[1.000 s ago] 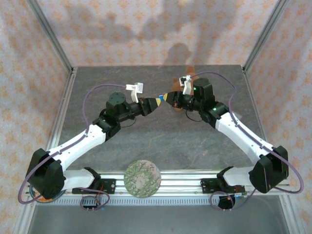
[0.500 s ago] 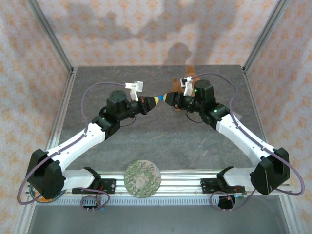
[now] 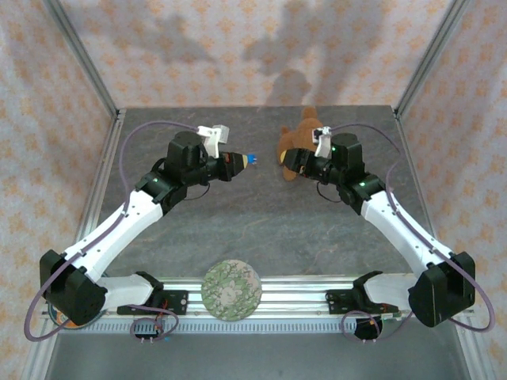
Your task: Remove the keys from the keyring
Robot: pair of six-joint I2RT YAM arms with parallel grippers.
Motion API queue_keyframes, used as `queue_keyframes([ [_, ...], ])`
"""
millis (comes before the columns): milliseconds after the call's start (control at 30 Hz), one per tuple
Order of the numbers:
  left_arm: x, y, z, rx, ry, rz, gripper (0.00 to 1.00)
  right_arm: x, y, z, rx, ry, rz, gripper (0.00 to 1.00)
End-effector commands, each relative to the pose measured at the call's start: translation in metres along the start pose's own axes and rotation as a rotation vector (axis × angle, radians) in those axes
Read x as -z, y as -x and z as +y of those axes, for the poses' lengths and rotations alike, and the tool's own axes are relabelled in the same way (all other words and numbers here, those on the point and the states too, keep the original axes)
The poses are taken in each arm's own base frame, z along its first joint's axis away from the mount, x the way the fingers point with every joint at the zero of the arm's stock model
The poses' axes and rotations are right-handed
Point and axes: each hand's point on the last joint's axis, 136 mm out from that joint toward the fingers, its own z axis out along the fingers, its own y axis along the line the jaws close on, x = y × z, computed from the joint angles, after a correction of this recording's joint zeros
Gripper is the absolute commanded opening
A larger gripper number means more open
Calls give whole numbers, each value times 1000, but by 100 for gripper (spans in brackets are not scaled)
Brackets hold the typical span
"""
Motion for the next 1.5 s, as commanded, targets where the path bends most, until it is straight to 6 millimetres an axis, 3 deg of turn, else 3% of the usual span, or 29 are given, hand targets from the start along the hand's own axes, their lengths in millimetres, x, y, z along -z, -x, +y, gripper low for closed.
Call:
queue_keyframes([
  [0,20,14,-19,-24,-39,-8,0,7,12,20,81,91,-62,56],
  [133,28,25,-26,-15,-58,-15,0,11,17,28,152,152,-134,62],
  [167,30,27,-27,-13,-62,-17,0,11,17,27,174,158,-150,70],
  [233,31,29,-28,-8,-65,-17,0,6,18,17,210,109,-170,75],
  [367,28,32,-25,16,-60,-25,0,-2,17,4,264,30,-124,75],
  [500,26,33,-24,34,-68,-30,0,-6,16,9,276,58,-98,77],
  [733,24,33,-32,61,-119,-22,0,2,9,55,315,310,-75,75],
  [967,26,36,-48,76,-201,-16,0,10,13,88,308,509,-113,76],
  [1233,28,41,-62,108,-280,-25,0,2,-6,111,410,550,-108,77],
  [1467,31,45,-71,126,-333,-41,0,-1,-4,118,398,584,-119,76],
])
